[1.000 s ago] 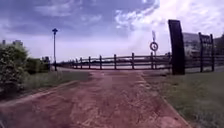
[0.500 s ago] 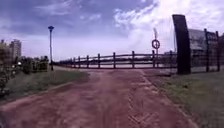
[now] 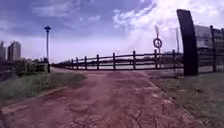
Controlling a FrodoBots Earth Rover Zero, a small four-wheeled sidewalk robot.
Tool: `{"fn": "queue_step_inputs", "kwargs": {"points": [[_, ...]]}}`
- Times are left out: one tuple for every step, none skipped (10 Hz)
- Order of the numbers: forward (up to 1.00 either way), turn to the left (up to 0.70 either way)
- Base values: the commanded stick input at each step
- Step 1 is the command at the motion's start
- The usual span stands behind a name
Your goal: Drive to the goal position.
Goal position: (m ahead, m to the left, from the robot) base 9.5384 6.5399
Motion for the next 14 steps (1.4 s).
{"fn": "queue_step_inputs", "kwargs": {"points": [[1.0, 0.0], [1.0, 0.0], [1.0, 0.0], [1.0, 0.0], [1.0, 0.0], [1.0, 0.0], [1.0, 0.0], [1.0, 0.0], [1.0, 0.0], [1.0, 0.0], [1.0, 0.0], [1.0, 0.04], [1.0, 0.06], [1.0, 0.07]]}}
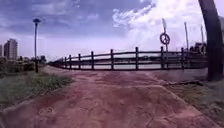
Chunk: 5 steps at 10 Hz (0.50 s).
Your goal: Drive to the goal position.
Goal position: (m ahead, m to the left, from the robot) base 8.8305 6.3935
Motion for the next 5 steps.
{"fn": "queue_step_inputs", "kwargs": {"points": [[1.0, 0.07], [1.0, 0.1], [1.0, 0.15], [1.0, 0.21], [1.0, 0.28]]}}
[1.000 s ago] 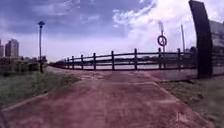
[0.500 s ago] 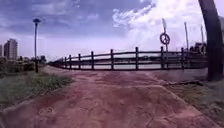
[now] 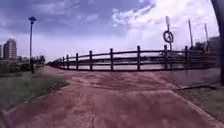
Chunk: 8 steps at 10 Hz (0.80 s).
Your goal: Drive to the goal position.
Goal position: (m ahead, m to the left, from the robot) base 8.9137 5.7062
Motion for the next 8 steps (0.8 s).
{"fn": "queue_step_inputs", "kwargs": {"points": [[1.0, 0.31], [1.0, 0.32], [1.0, 0.32], [1.0, 0.32], [1.0, 0.32], [1.0, 0.32], [1.0, 0.26], [1.0, 0.17]]}}
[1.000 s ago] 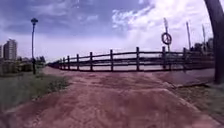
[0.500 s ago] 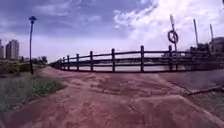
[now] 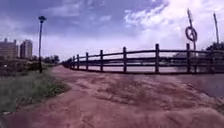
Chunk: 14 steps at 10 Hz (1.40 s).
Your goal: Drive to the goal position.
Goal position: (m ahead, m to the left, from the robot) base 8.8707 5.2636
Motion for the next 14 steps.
{"fn": "queue_step_inputs", "kwargs": {"points": [[1.0, 0.04], [1.0, 0.0], [1.0, 0.0], [1.0, 0.0], [1.0, 0.0], [1.0, 0.0], [1.0, 0.0], [1.0, 0.0], [1.0, 0.0], [1.0, 0.02], [1.0, 0.18], [1.0, 0.37], [1.0, 0.4], [1.0, 0.4]]}}
